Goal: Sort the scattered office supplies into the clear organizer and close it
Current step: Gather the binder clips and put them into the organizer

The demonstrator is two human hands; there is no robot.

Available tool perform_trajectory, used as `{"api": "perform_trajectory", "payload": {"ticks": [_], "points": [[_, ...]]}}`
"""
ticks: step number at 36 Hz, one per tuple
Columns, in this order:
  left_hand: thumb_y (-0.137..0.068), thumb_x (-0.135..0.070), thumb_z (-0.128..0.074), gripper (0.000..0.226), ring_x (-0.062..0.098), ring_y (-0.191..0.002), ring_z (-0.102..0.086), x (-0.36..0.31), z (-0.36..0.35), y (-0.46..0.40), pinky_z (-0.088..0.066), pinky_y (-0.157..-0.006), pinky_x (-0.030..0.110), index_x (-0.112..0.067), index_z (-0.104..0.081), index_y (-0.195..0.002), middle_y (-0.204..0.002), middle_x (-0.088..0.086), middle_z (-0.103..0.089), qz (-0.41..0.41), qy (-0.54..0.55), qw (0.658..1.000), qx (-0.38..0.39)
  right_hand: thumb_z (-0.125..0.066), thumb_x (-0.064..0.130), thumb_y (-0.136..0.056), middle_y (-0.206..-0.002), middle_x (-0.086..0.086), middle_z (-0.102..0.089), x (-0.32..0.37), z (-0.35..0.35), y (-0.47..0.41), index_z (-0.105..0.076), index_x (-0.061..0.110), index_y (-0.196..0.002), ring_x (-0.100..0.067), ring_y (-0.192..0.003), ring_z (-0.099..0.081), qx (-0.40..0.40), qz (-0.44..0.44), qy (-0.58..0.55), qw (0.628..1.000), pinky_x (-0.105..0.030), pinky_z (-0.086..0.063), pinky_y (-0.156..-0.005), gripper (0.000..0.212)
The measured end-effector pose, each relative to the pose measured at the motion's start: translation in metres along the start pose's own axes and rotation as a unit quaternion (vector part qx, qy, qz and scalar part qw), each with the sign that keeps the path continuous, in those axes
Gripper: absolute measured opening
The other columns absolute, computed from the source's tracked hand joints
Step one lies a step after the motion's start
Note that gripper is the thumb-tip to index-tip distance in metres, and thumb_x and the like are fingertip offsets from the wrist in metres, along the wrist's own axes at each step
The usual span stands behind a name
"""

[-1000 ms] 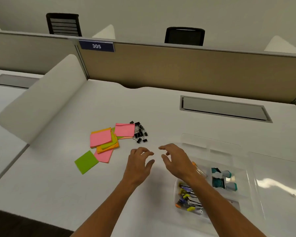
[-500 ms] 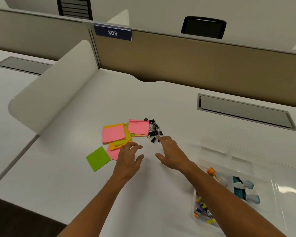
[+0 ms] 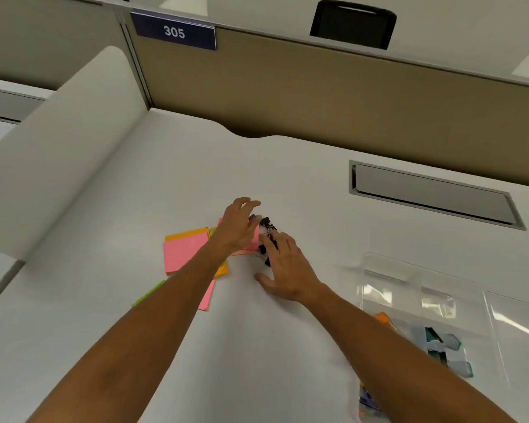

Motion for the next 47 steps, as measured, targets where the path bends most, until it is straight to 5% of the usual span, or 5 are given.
{"api": "perform_trajectory", "payload": {"ticks": [9, 17, 21, 29, 47], "points": [[-0.098, -0.040, -0.044, 0.032, 0.029, -0.125, -0.036, -0.004, -0.055, -0.038, -0.034, -0.100, 0.043, -0.030, -0.060, -0.124, -0.139, 0.001, -0.044, -0.090, -0.164, 0.972, 0.140, -0.049, 0.036, -0.099, -0.129, -0.014, -0.054, 0.001, -0.004, -0.013, -0.061, 0.009, -0.119, -0.032, -0.114, -0.048, -0.075, 0.019, 0.063, 0.995, -0.042, -0.050, -0.088, 0.036], [-0.097, -0.049, -0.041, 0.038, 0.027, -0.100, -0.043, -0.027, -0.064, -0.021, -0.045, -0.083, 0.039, -0.017, -0.058, -0.109, -0.115, 0.007, -0.049, -0.163, -0.212, 0.959, 0.095, -0.045, 0.042, -0.099, -0.117, -0.010, -0.058, -0.014, -0.011, 0.008, -0.059, 0.017, -0.107, -0.028, -0.095, -0.050, -0.123, -0.029, 0.107, 0.986, -0.037, -0.052, -0.068, 0.030], [-0.097, -0.044, 0.003, 0.066, 0.027, -0.105, -0.044, -0.037, -0.076, -0.003, -0.042, -0.086, 0.038, -0.014, -0.050, -0.123, -0.119, 0.007, -0.049, -0.230, -0.330, 0.907, 0.122, -0.044, 0.043, -0.098, -0.119, -0.009, -0.057, -0.016, -0.011, 0.019, -0.057, 0.019, -0.102, -0.025, -0.089, -0.050, -0.133, -0.059, 0.117, 0.983, -0.036, -0.048, -0.055, 0.028], [-0.104, -0.026, -0.019, 0.037, 0.024, -0.097, -0.049, -0.044, -0.085, 0.020, -0.048, -0.077, 0.037, -0.017, -0.053, -0.114, -0.106, 0.005, -0.049, -0.257, -0.382, 0.879, 0.122, -0.050, 0.046, -0.096, -0.099, -0.007, -0.064, -0.002, -0.008, 0.034, -0.064, 0.020, -0.085, -0.026, -0.082, -0.057, -0.163, -0.018, 0.139, 0.977, -0.029, -0.040, -0.039, 0.031], [-0.104, -0.031, -0.034, 0.041, 0.012, -0.047, -0.048, -0.035, -0.027, 0.049, -0.034, -0.047, 0.025, -0.014, -0.038, -0.067, -0.054, 0.003, -0.044, -0.007, 0.066, 0.995, -0.069, -0.058, 0.025, -0.089, -0.068, 0.005, -0.048, -0.004, 0.000, 0.063, -0.046, 0.018, -0.072, -0.016, -0.054, -0.046, -0.186, -0.140, -0.163, 0.959, -0.028, -0.038, -0.050, 0.022]]}}
Point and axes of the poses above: each hand's wrist, its own y-axis away from the middle knuckle, its own z-axis out of the back of the hand, x = y × z, the point moved 7 cm from there along -y, towards the middle knuckle
